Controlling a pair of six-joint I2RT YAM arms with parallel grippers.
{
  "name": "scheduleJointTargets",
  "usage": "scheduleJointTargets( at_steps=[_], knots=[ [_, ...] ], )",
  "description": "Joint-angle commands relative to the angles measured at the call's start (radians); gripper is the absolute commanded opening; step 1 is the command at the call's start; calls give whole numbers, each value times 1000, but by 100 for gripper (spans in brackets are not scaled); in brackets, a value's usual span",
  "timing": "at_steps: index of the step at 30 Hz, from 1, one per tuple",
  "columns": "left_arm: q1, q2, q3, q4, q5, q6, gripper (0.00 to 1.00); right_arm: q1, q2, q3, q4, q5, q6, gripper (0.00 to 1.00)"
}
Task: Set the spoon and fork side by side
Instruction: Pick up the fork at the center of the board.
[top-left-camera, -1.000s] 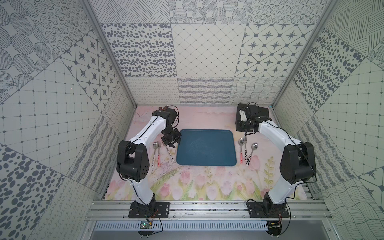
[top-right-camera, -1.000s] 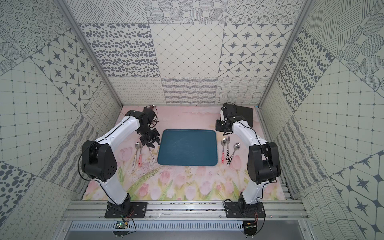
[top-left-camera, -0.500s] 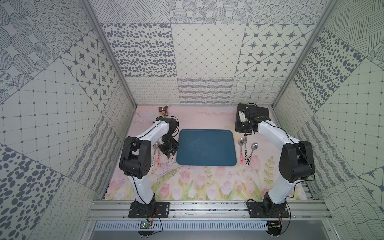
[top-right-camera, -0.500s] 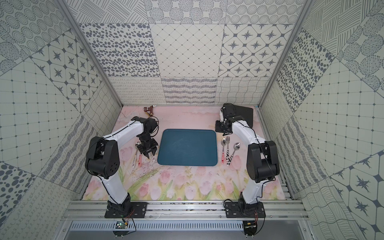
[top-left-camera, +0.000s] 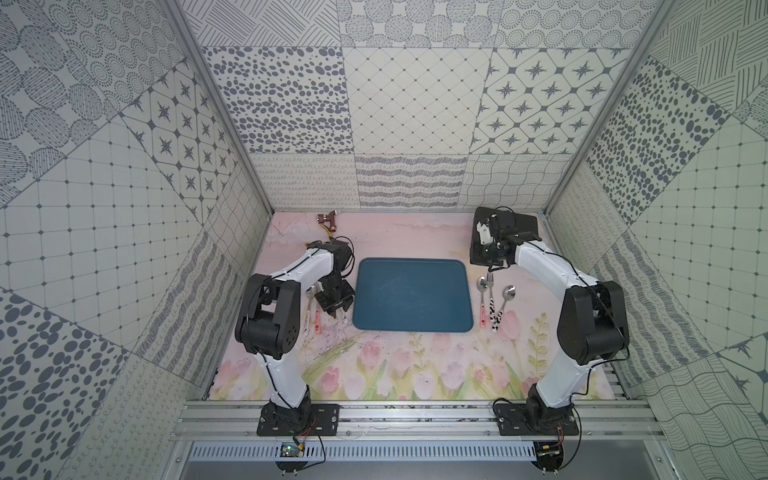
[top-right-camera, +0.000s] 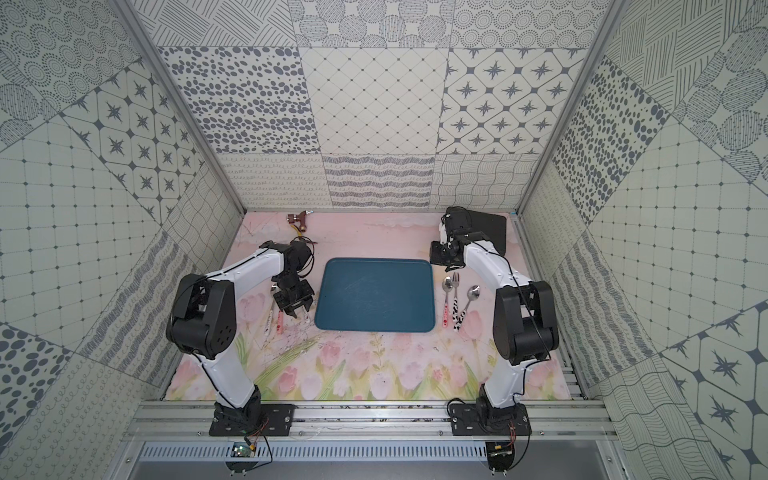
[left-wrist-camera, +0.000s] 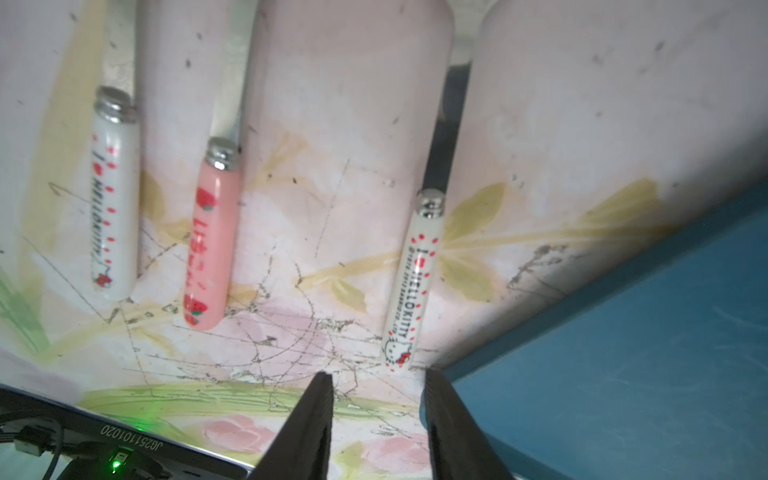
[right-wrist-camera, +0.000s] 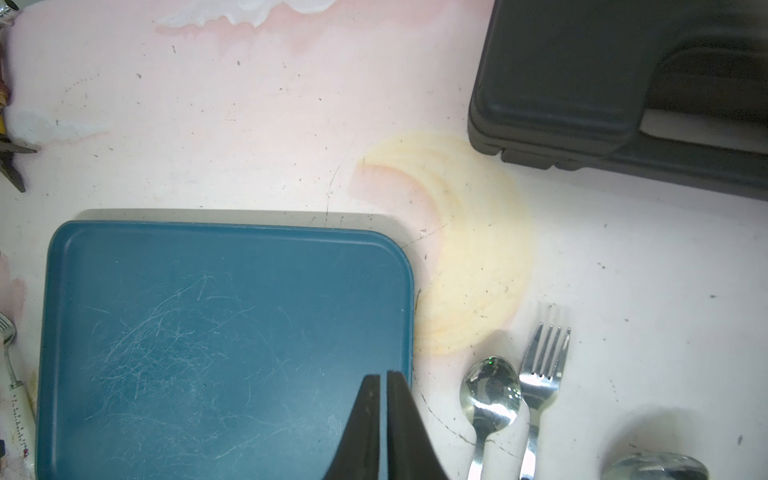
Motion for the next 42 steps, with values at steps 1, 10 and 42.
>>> scheduleJointTargets(
  at_steps=[1,10,42],
  knots=[
    [26,7,-15,92,-16,57,39,6,12,0,19,-4,13,9],
    [33,57,-3,135,23,68,39,5,5,-4,18,-1,10,5],
    [6,61,55,7,-77,149,0,5,-6,-7,27,-9,18,0]
  ],
)
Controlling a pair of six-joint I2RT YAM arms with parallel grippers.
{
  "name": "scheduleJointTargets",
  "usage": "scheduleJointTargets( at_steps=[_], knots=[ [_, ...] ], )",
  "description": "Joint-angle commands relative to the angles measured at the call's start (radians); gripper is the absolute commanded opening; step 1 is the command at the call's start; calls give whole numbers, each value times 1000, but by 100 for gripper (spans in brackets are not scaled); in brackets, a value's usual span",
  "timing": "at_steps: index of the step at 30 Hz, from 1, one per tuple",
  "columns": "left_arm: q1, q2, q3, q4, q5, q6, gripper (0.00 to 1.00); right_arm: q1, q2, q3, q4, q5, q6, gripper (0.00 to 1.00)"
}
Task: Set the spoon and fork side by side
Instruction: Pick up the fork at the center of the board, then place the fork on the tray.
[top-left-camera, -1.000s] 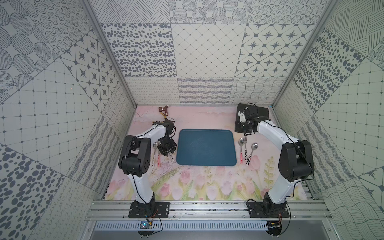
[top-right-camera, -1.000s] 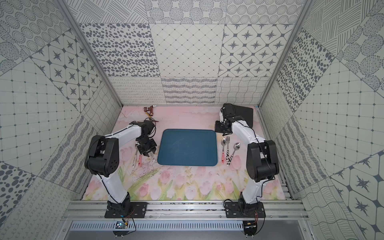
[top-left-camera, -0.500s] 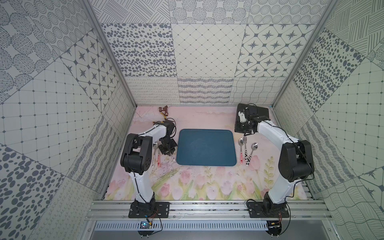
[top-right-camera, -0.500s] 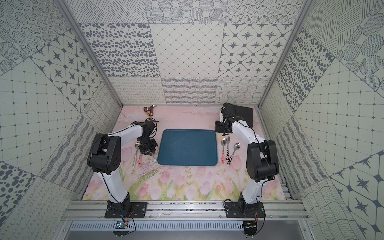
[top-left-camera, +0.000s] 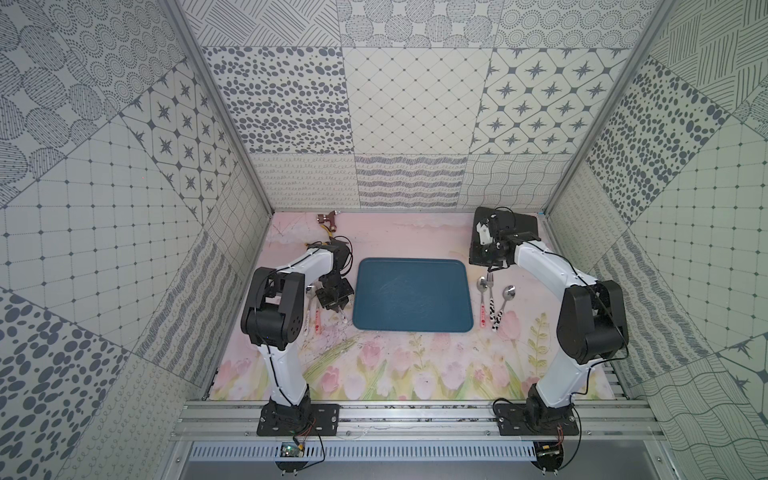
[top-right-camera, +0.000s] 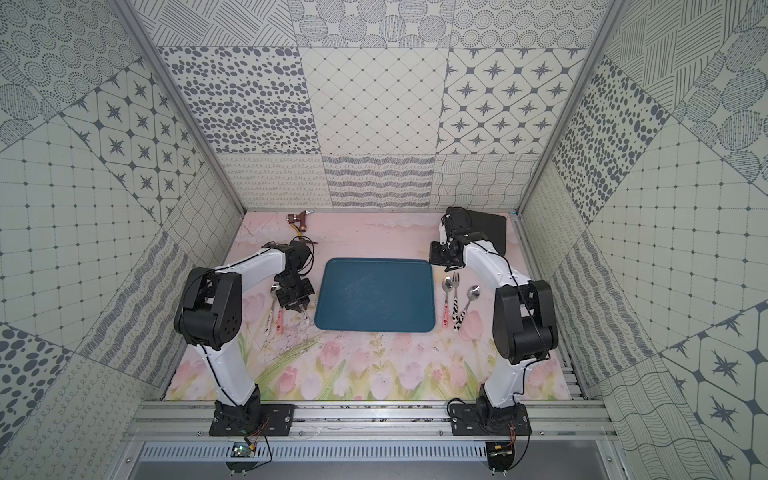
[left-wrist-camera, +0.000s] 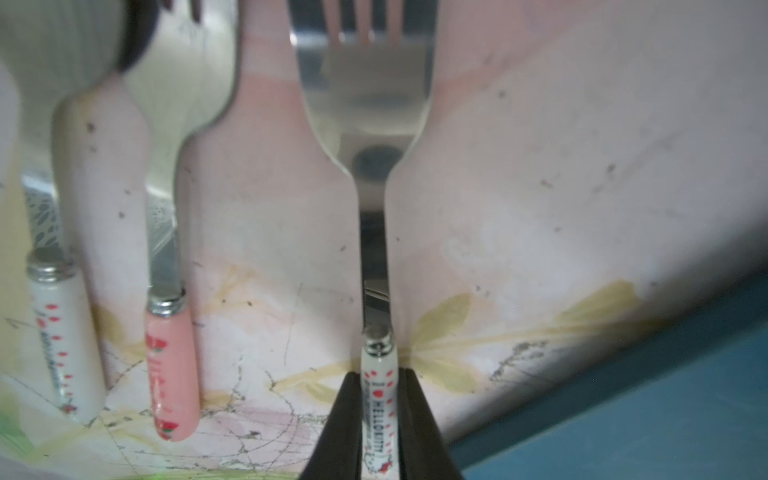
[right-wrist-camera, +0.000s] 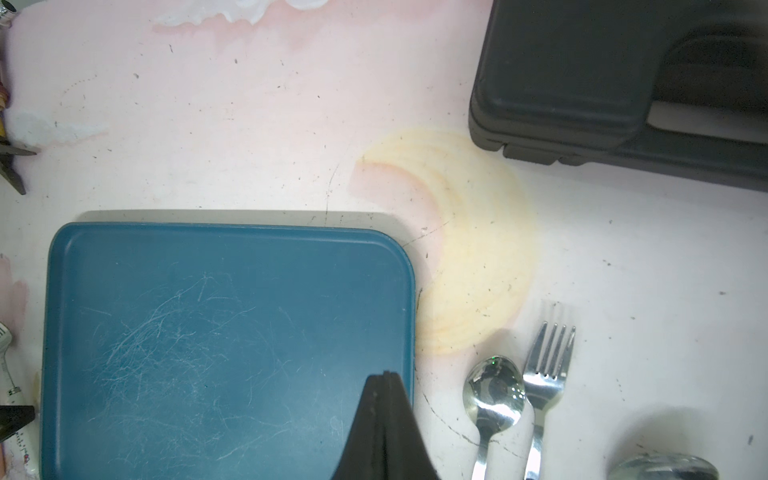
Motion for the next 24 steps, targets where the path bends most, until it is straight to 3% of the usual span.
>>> scheduleJointTargets(
  at_steps=[1,11,18,24],
  knots=[
    [-15,-16,42,-81,-53,35,0,5,-9,-7,28,-7,5,0],
    [-91,7,154,-138,-20,76,0,5,-8,-6,28,-5,6,0],
    [-178,64,302,-195,68,236,0,5,-14,-13,28,6,5,0],
    [-263,146,385,-241,66,326,0,0,-20,-16,28,14,6,0]
  ],
)
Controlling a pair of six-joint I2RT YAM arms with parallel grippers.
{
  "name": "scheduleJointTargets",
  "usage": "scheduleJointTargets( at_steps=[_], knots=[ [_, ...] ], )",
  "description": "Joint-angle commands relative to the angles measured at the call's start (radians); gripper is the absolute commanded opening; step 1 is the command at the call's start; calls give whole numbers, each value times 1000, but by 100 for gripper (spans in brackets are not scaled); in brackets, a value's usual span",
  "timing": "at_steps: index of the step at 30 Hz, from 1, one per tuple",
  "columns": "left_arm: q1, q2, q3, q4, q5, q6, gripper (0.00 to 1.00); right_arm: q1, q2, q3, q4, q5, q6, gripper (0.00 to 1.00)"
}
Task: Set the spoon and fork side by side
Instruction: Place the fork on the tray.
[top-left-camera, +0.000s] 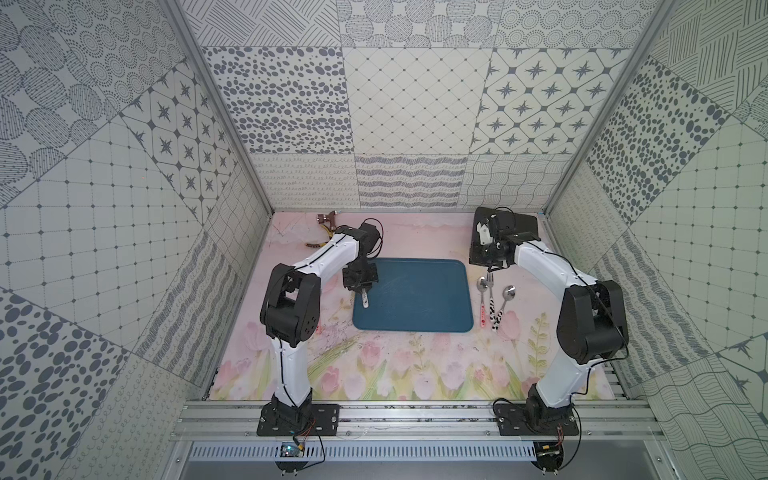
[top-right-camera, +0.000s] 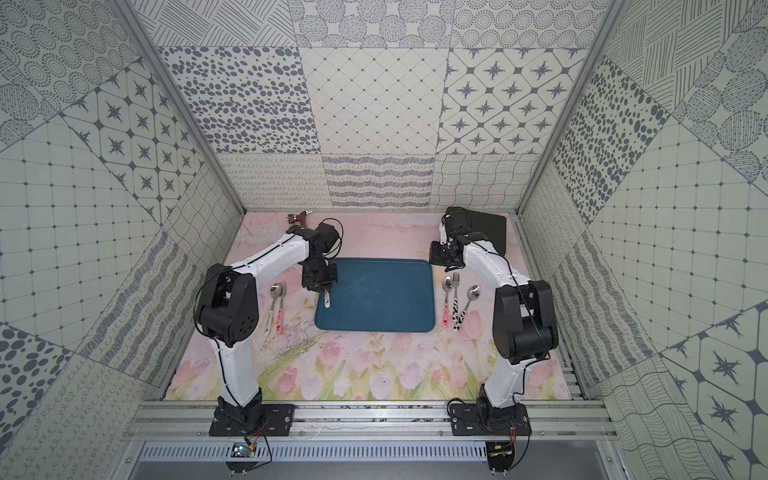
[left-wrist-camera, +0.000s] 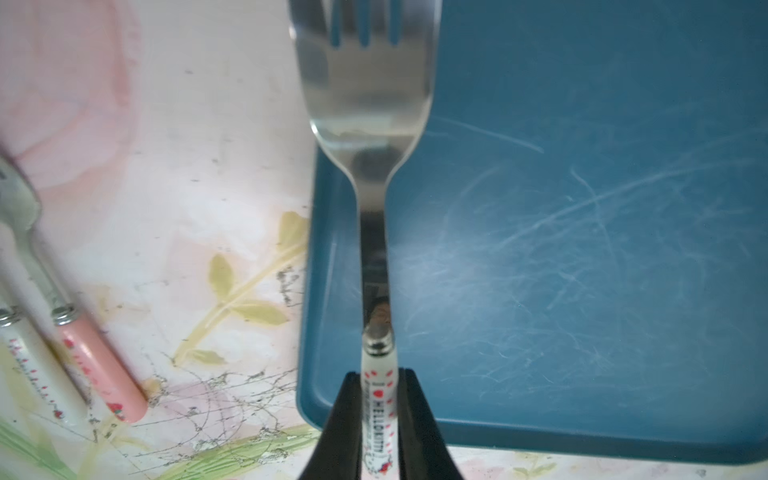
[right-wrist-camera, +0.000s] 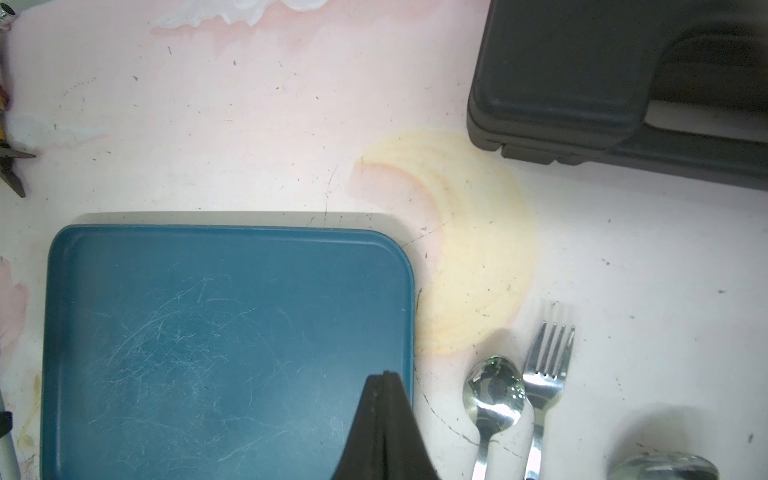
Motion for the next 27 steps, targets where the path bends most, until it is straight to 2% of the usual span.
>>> scheduleJointTargets(
  at_steps=[1,7,17,27],
  knots=[
    [-62,64,75,-111,21,149,0,0,-21,-16,28,10,4,0],
    [-87,123,137,-147,9,145,0,-6,-25,-19,27,9,6,0],
    [-88,120,59,-151,-82,79,0,-14,-27,-21,27,1,9,0],
    [-86,137,46,-125,-111,67,0,-15,-21,-19,25,-2,9,0]
  ],
)
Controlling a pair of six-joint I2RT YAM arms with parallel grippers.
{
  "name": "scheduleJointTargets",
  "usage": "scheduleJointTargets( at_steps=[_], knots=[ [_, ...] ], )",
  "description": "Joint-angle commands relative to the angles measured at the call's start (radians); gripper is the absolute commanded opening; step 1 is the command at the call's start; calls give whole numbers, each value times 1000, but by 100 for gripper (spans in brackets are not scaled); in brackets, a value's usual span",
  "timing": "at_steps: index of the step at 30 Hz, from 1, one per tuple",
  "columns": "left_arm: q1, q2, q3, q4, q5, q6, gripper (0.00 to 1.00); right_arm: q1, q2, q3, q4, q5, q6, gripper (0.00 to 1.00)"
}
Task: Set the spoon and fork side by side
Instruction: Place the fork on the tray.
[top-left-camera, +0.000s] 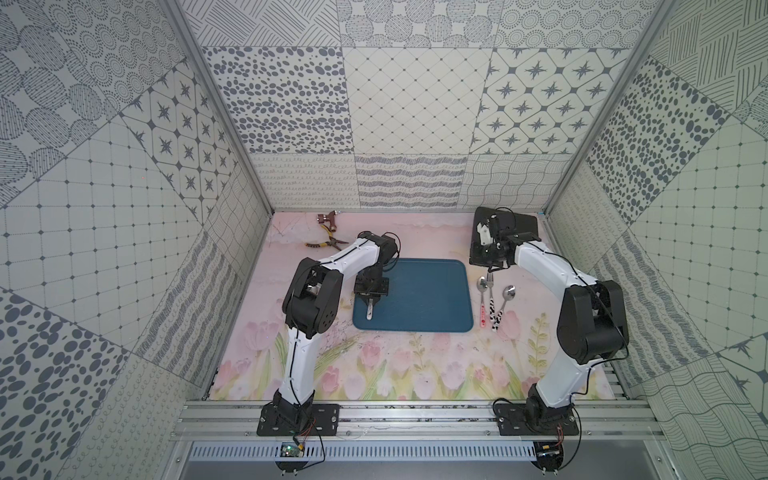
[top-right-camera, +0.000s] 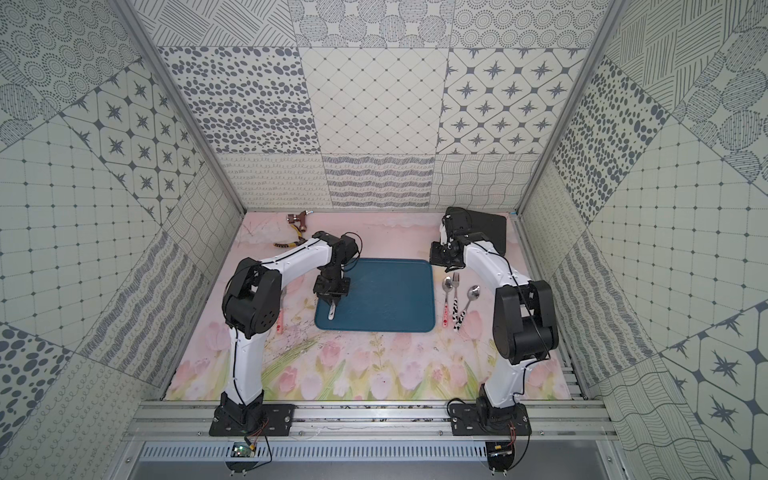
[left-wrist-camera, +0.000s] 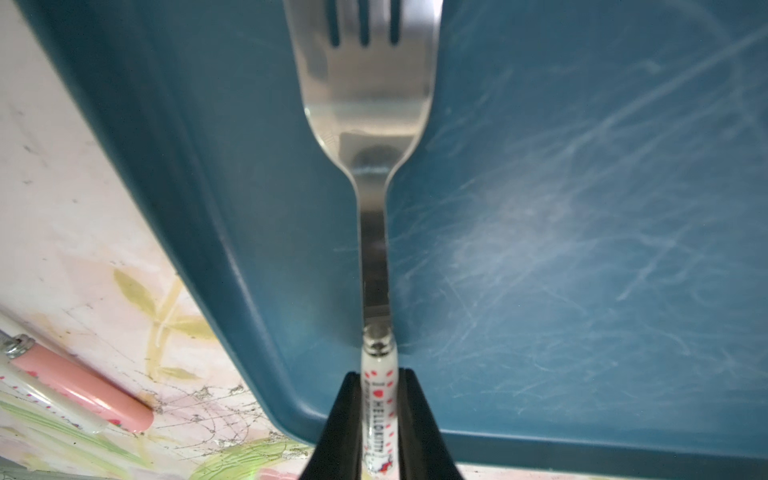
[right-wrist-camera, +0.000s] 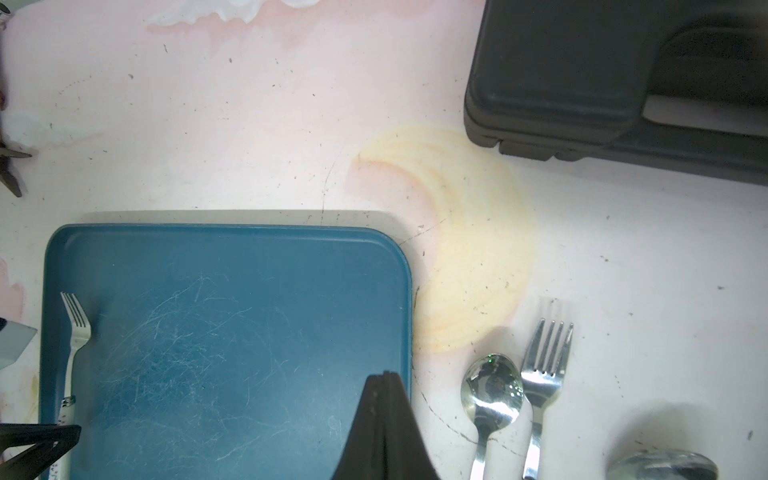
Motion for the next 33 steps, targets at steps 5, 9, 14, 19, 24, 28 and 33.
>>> scheduleJointTargets(
  at_steps=[5,9,14,19,24,28,33],
  knots=[
    [1,45,34,-26,-33,-36,0,-6,-20,-14,25,1,8,0],
    [2,76,68,-30,-13,-46,0,-6,-22,-18,25,4,7,0],
    [3,73,56,-31,-13,-48,6,-7,-28,-22,25,10,4,0],
    [3,63,37,-24,-1,-63,22,-7,-25,-20,24,7,5,0],
    [2,50,37,-26,-17,-62,37,-7,-21,-16,24,5,7,0],
    [3,36,40,-27,-26,-67,40,-7,-24,-16,25,7,8,0],
    [2,1,70,-22,-22,-78,41,-9,-33,-18,23,11,7,0]
  ],
)
